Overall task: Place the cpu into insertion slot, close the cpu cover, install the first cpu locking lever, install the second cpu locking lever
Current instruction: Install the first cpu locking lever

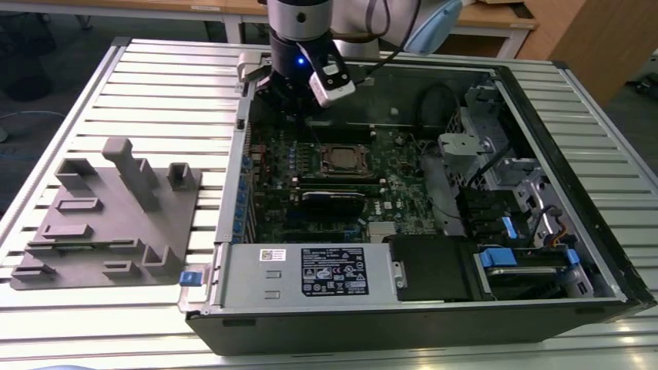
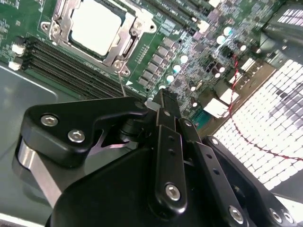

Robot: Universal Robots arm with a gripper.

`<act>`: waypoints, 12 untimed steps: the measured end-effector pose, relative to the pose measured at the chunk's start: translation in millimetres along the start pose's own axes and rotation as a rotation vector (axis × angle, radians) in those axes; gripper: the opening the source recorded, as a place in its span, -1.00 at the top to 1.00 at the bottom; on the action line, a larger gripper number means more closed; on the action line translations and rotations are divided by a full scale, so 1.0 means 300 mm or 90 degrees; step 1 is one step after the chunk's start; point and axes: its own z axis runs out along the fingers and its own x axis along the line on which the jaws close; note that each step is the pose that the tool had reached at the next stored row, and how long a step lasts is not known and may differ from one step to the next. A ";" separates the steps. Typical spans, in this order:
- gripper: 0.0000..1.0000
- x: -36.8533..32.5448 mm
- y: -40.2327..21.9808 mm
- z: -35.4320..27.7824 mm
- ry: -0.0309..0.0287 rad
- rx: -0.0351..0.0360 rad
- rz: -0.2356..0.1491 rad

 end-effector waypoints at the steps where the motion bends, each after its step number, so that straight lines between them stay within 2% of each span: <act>1: 0.79 0.000 0.004 0.002 0.0000 -0.0006 0.000; 4: 0.79 0.002 0.018 0.008 -0.0001 -0.0033 0.000; 6: 0.79 0.003 0.023 0.012 -0.0001 -0.0067 0.000; 11: 0.79 0.006 0.034 0.023 -0.0003 -0.0183 0.000; 12: 0.79 0.007 0.034 0.024 -0.0004 -0.0221 0.000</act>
